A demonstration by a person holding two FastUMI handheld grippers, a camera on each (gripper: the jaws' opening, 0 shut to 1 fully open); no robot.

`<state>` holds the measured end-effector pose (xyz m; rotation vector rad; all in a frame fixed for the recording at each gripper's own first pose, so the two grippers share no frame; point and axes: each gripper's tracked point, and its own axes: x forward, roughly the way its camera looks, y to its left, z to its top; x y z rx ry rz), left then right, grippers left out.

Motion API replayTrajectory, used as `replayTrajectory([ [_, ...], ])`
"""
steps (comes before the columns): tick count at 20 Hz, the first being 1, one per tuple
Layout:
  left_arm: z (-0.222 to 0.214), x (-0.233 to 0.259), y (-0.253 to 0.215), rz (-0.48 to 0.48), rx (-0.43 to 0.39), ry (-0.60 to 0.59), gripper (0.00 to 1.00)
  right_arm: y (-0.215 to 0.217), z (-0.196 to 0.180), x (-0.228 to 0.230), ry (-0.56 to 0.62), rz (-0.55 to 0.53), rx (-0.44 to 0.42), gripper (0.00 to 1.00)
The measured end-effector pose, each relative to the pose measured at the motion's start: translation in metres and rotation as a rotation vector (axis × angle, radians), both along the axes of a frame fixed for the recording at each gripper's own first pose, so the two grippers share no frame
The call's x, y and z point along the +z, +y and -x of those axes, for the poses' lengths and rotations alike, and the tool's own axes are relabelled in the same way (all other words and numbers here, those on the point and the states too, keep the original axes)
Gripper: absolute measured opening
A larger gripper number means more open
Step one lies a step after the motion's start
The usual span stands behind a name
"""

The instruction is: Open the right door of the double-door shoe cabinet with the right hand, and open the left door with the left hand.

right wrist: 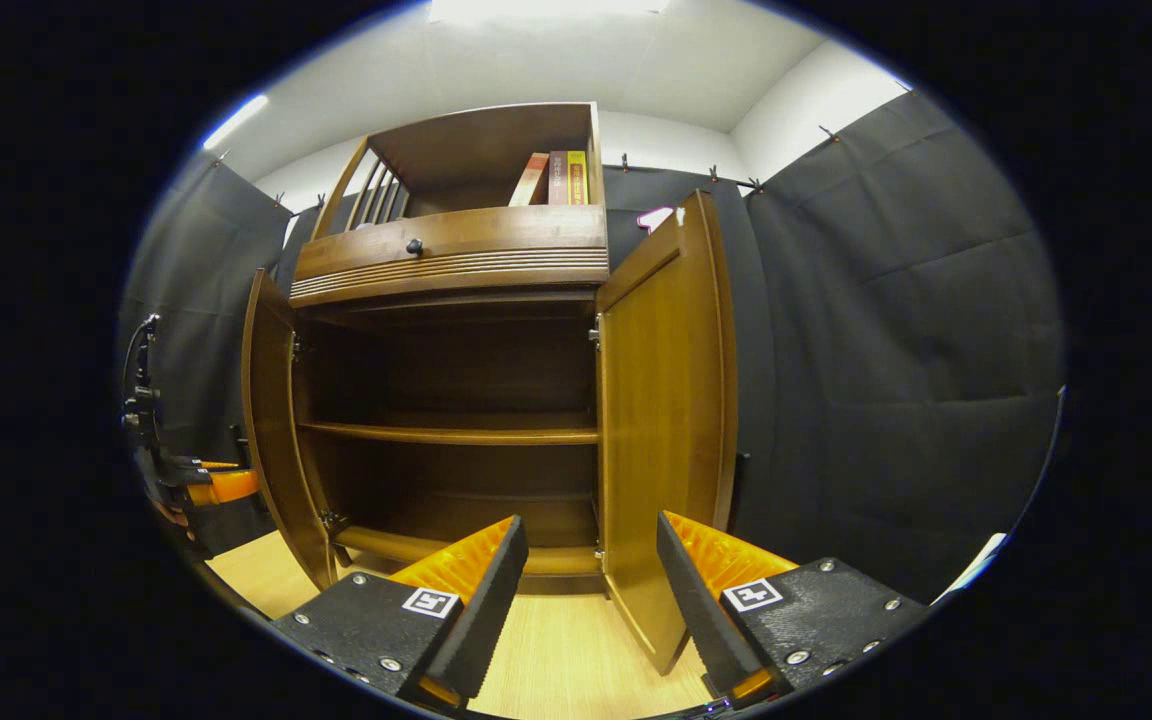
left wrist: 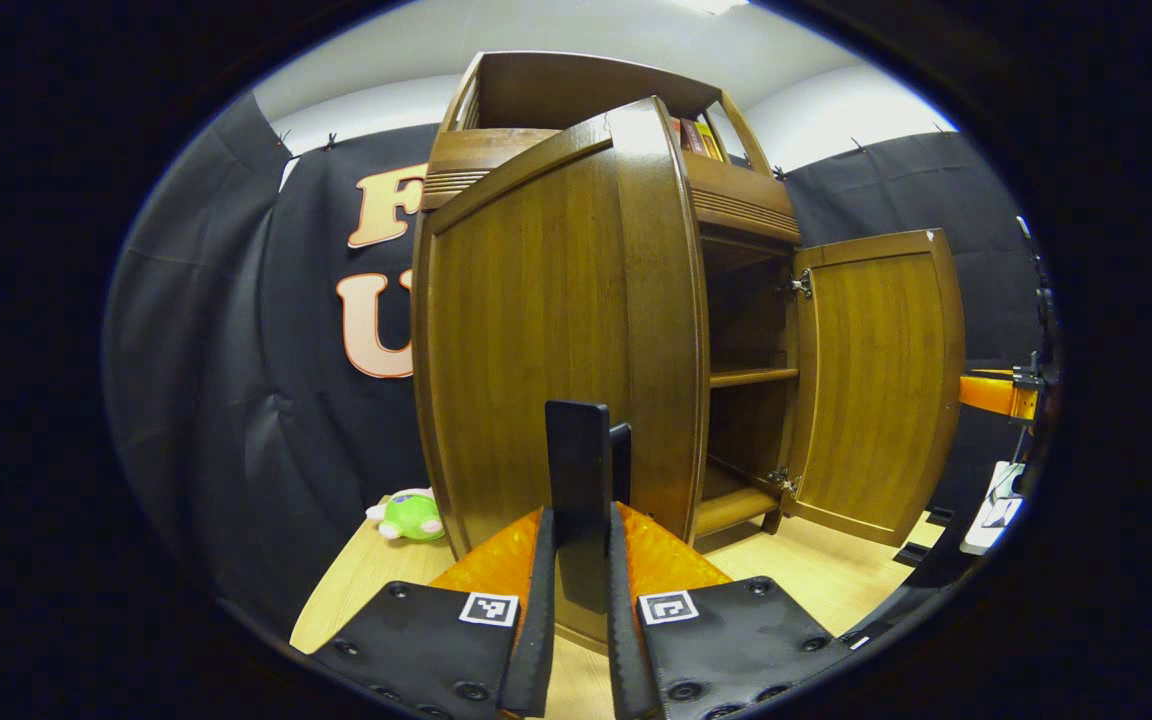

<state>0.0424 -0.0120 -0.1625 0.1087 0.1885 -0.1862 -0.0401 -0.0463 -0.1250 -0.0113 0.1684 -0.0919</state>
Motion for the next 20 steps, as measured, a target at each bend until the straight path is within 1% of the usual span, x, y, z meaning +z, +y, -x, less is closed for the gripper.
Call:
replayTrajectory([
  [1,0.001,0.001,0.002,0.003,0.005,-0.001,0.31,0.004,0.000,0.000,0.002,-0.002,0.006,0.81],
  [4,0.010,0.004,0.017,0.017,0.019,-0.016,0.23,0.016,0.001,-0.001,0.005,-0.002,0.025,0.81],
  [7,0.017,0.005,0.039,0.002,0.052,-0.030,0.22,0.026,0.001,0.000,0.005,0.002,0.041,0.81],
  [8,0.019,0.006,0.046,-0.003,0.059,-0.032,0.18,0.028,0.000,0.000,0.004,0.004,0.045,0.81],
  [13,0.021,0.008,0.056,0.046,0.075,-0.026,0.18,0.047,0.001,0.000,0.004,-0.003,0.071,0.81],
  [14,0.023,0.008,0.064,0.046,0.077,-0.026,0.18,0.049,0.001,0.000,0.006,-0.001,0.076,0.92],
  [15,0.026,0.009,0.074,0.043,0.080,-0.025,0.18,0.051,0.001,-0.001,0.006,0.002,0.078,0.92],
  [16,0.029,0.010,0.078,0.040,0.083,-0.025,0.18,0.052,0.002,-0.001,0.006,0.005,0.079,0.81],
  [18,0.033,0.013,0.081,0.040,0.087,-0.022,0.17,0.053,0.002,-0.001,0.004,0.001,0.079,0.81],
  [19,0.034,0.015,0.080,0.042,0.085,-0.020,0.17,0.054,0.001,0.000,0.003,-0.001,0.079,0.92],
  [20,0.035,0.016,0.081,0.043,0.084,-0.020,0.17,0.054,0.000,0.000,0.002,-0.003,0.078,0.92],
])
